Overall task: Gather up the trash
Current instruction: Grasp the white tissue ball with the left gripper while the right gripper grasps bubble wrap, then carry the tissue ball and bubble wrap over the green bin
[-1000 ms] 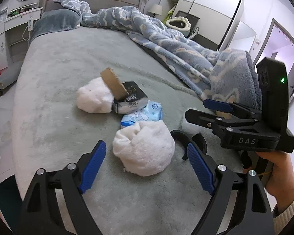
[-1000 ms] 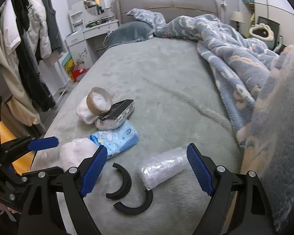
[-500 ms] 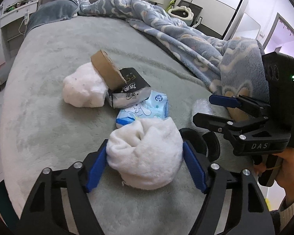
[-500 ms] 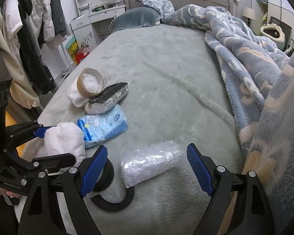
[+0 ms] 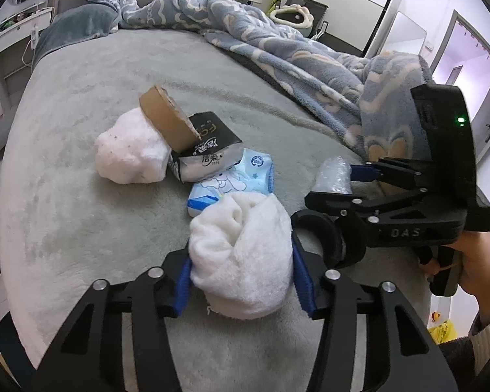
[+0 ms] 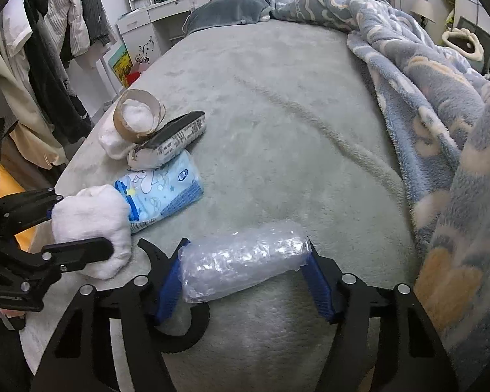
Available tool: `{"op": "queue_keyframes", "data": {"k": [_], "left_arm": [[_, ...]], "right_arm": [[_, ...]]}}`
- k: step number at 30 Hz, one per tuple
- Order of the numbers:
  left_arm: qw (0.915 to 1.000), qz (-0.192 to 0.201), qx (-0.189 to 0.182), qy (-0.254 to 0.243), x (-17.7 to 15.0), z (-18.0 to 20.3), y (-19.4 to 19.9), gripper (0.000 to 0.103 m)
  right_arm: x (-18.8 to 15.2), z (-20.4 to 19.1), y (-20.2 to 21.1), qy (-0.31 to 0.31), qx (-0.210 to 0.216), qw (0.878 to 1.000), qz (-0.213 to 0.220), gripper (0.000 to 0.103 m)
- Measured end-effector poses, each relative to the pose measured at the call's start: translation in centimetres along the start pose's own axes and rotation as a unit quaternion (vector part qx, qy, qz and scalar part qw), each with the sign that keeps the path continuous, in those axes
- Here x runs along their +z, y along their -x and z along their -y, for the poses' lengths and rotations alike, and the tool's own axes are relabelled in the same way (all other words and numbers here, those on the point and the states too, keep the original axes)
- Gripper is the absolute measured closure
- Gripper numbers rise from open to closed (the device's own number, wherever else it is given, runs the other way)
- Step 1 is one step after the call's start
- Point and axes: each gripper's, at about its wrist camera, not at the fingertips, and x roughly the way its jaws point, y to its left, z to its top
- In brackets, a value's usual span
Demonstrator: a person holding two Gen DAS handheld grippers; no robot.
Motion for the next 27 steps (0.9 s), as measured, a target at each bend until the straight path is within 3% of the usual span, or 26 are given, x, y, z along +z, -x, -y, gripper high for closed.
{"op": "queue_keyframes", "data": {"k": [15,27], "left_arm": [[0.9990,0.038,0.021,0.000,-0.7,-1.8,4.2,0.053],[0.9966,0.058,0.057,0.017,-3.0,-5.7,9.1,0.053]], "right_arm": [[1.5,-1.8,2.9,-0.051,-0.021,0.997,0.060,0.037],[2.3,-7.4,2.7,-0.061,-0.005,0.995,0.073,0.037]]}}
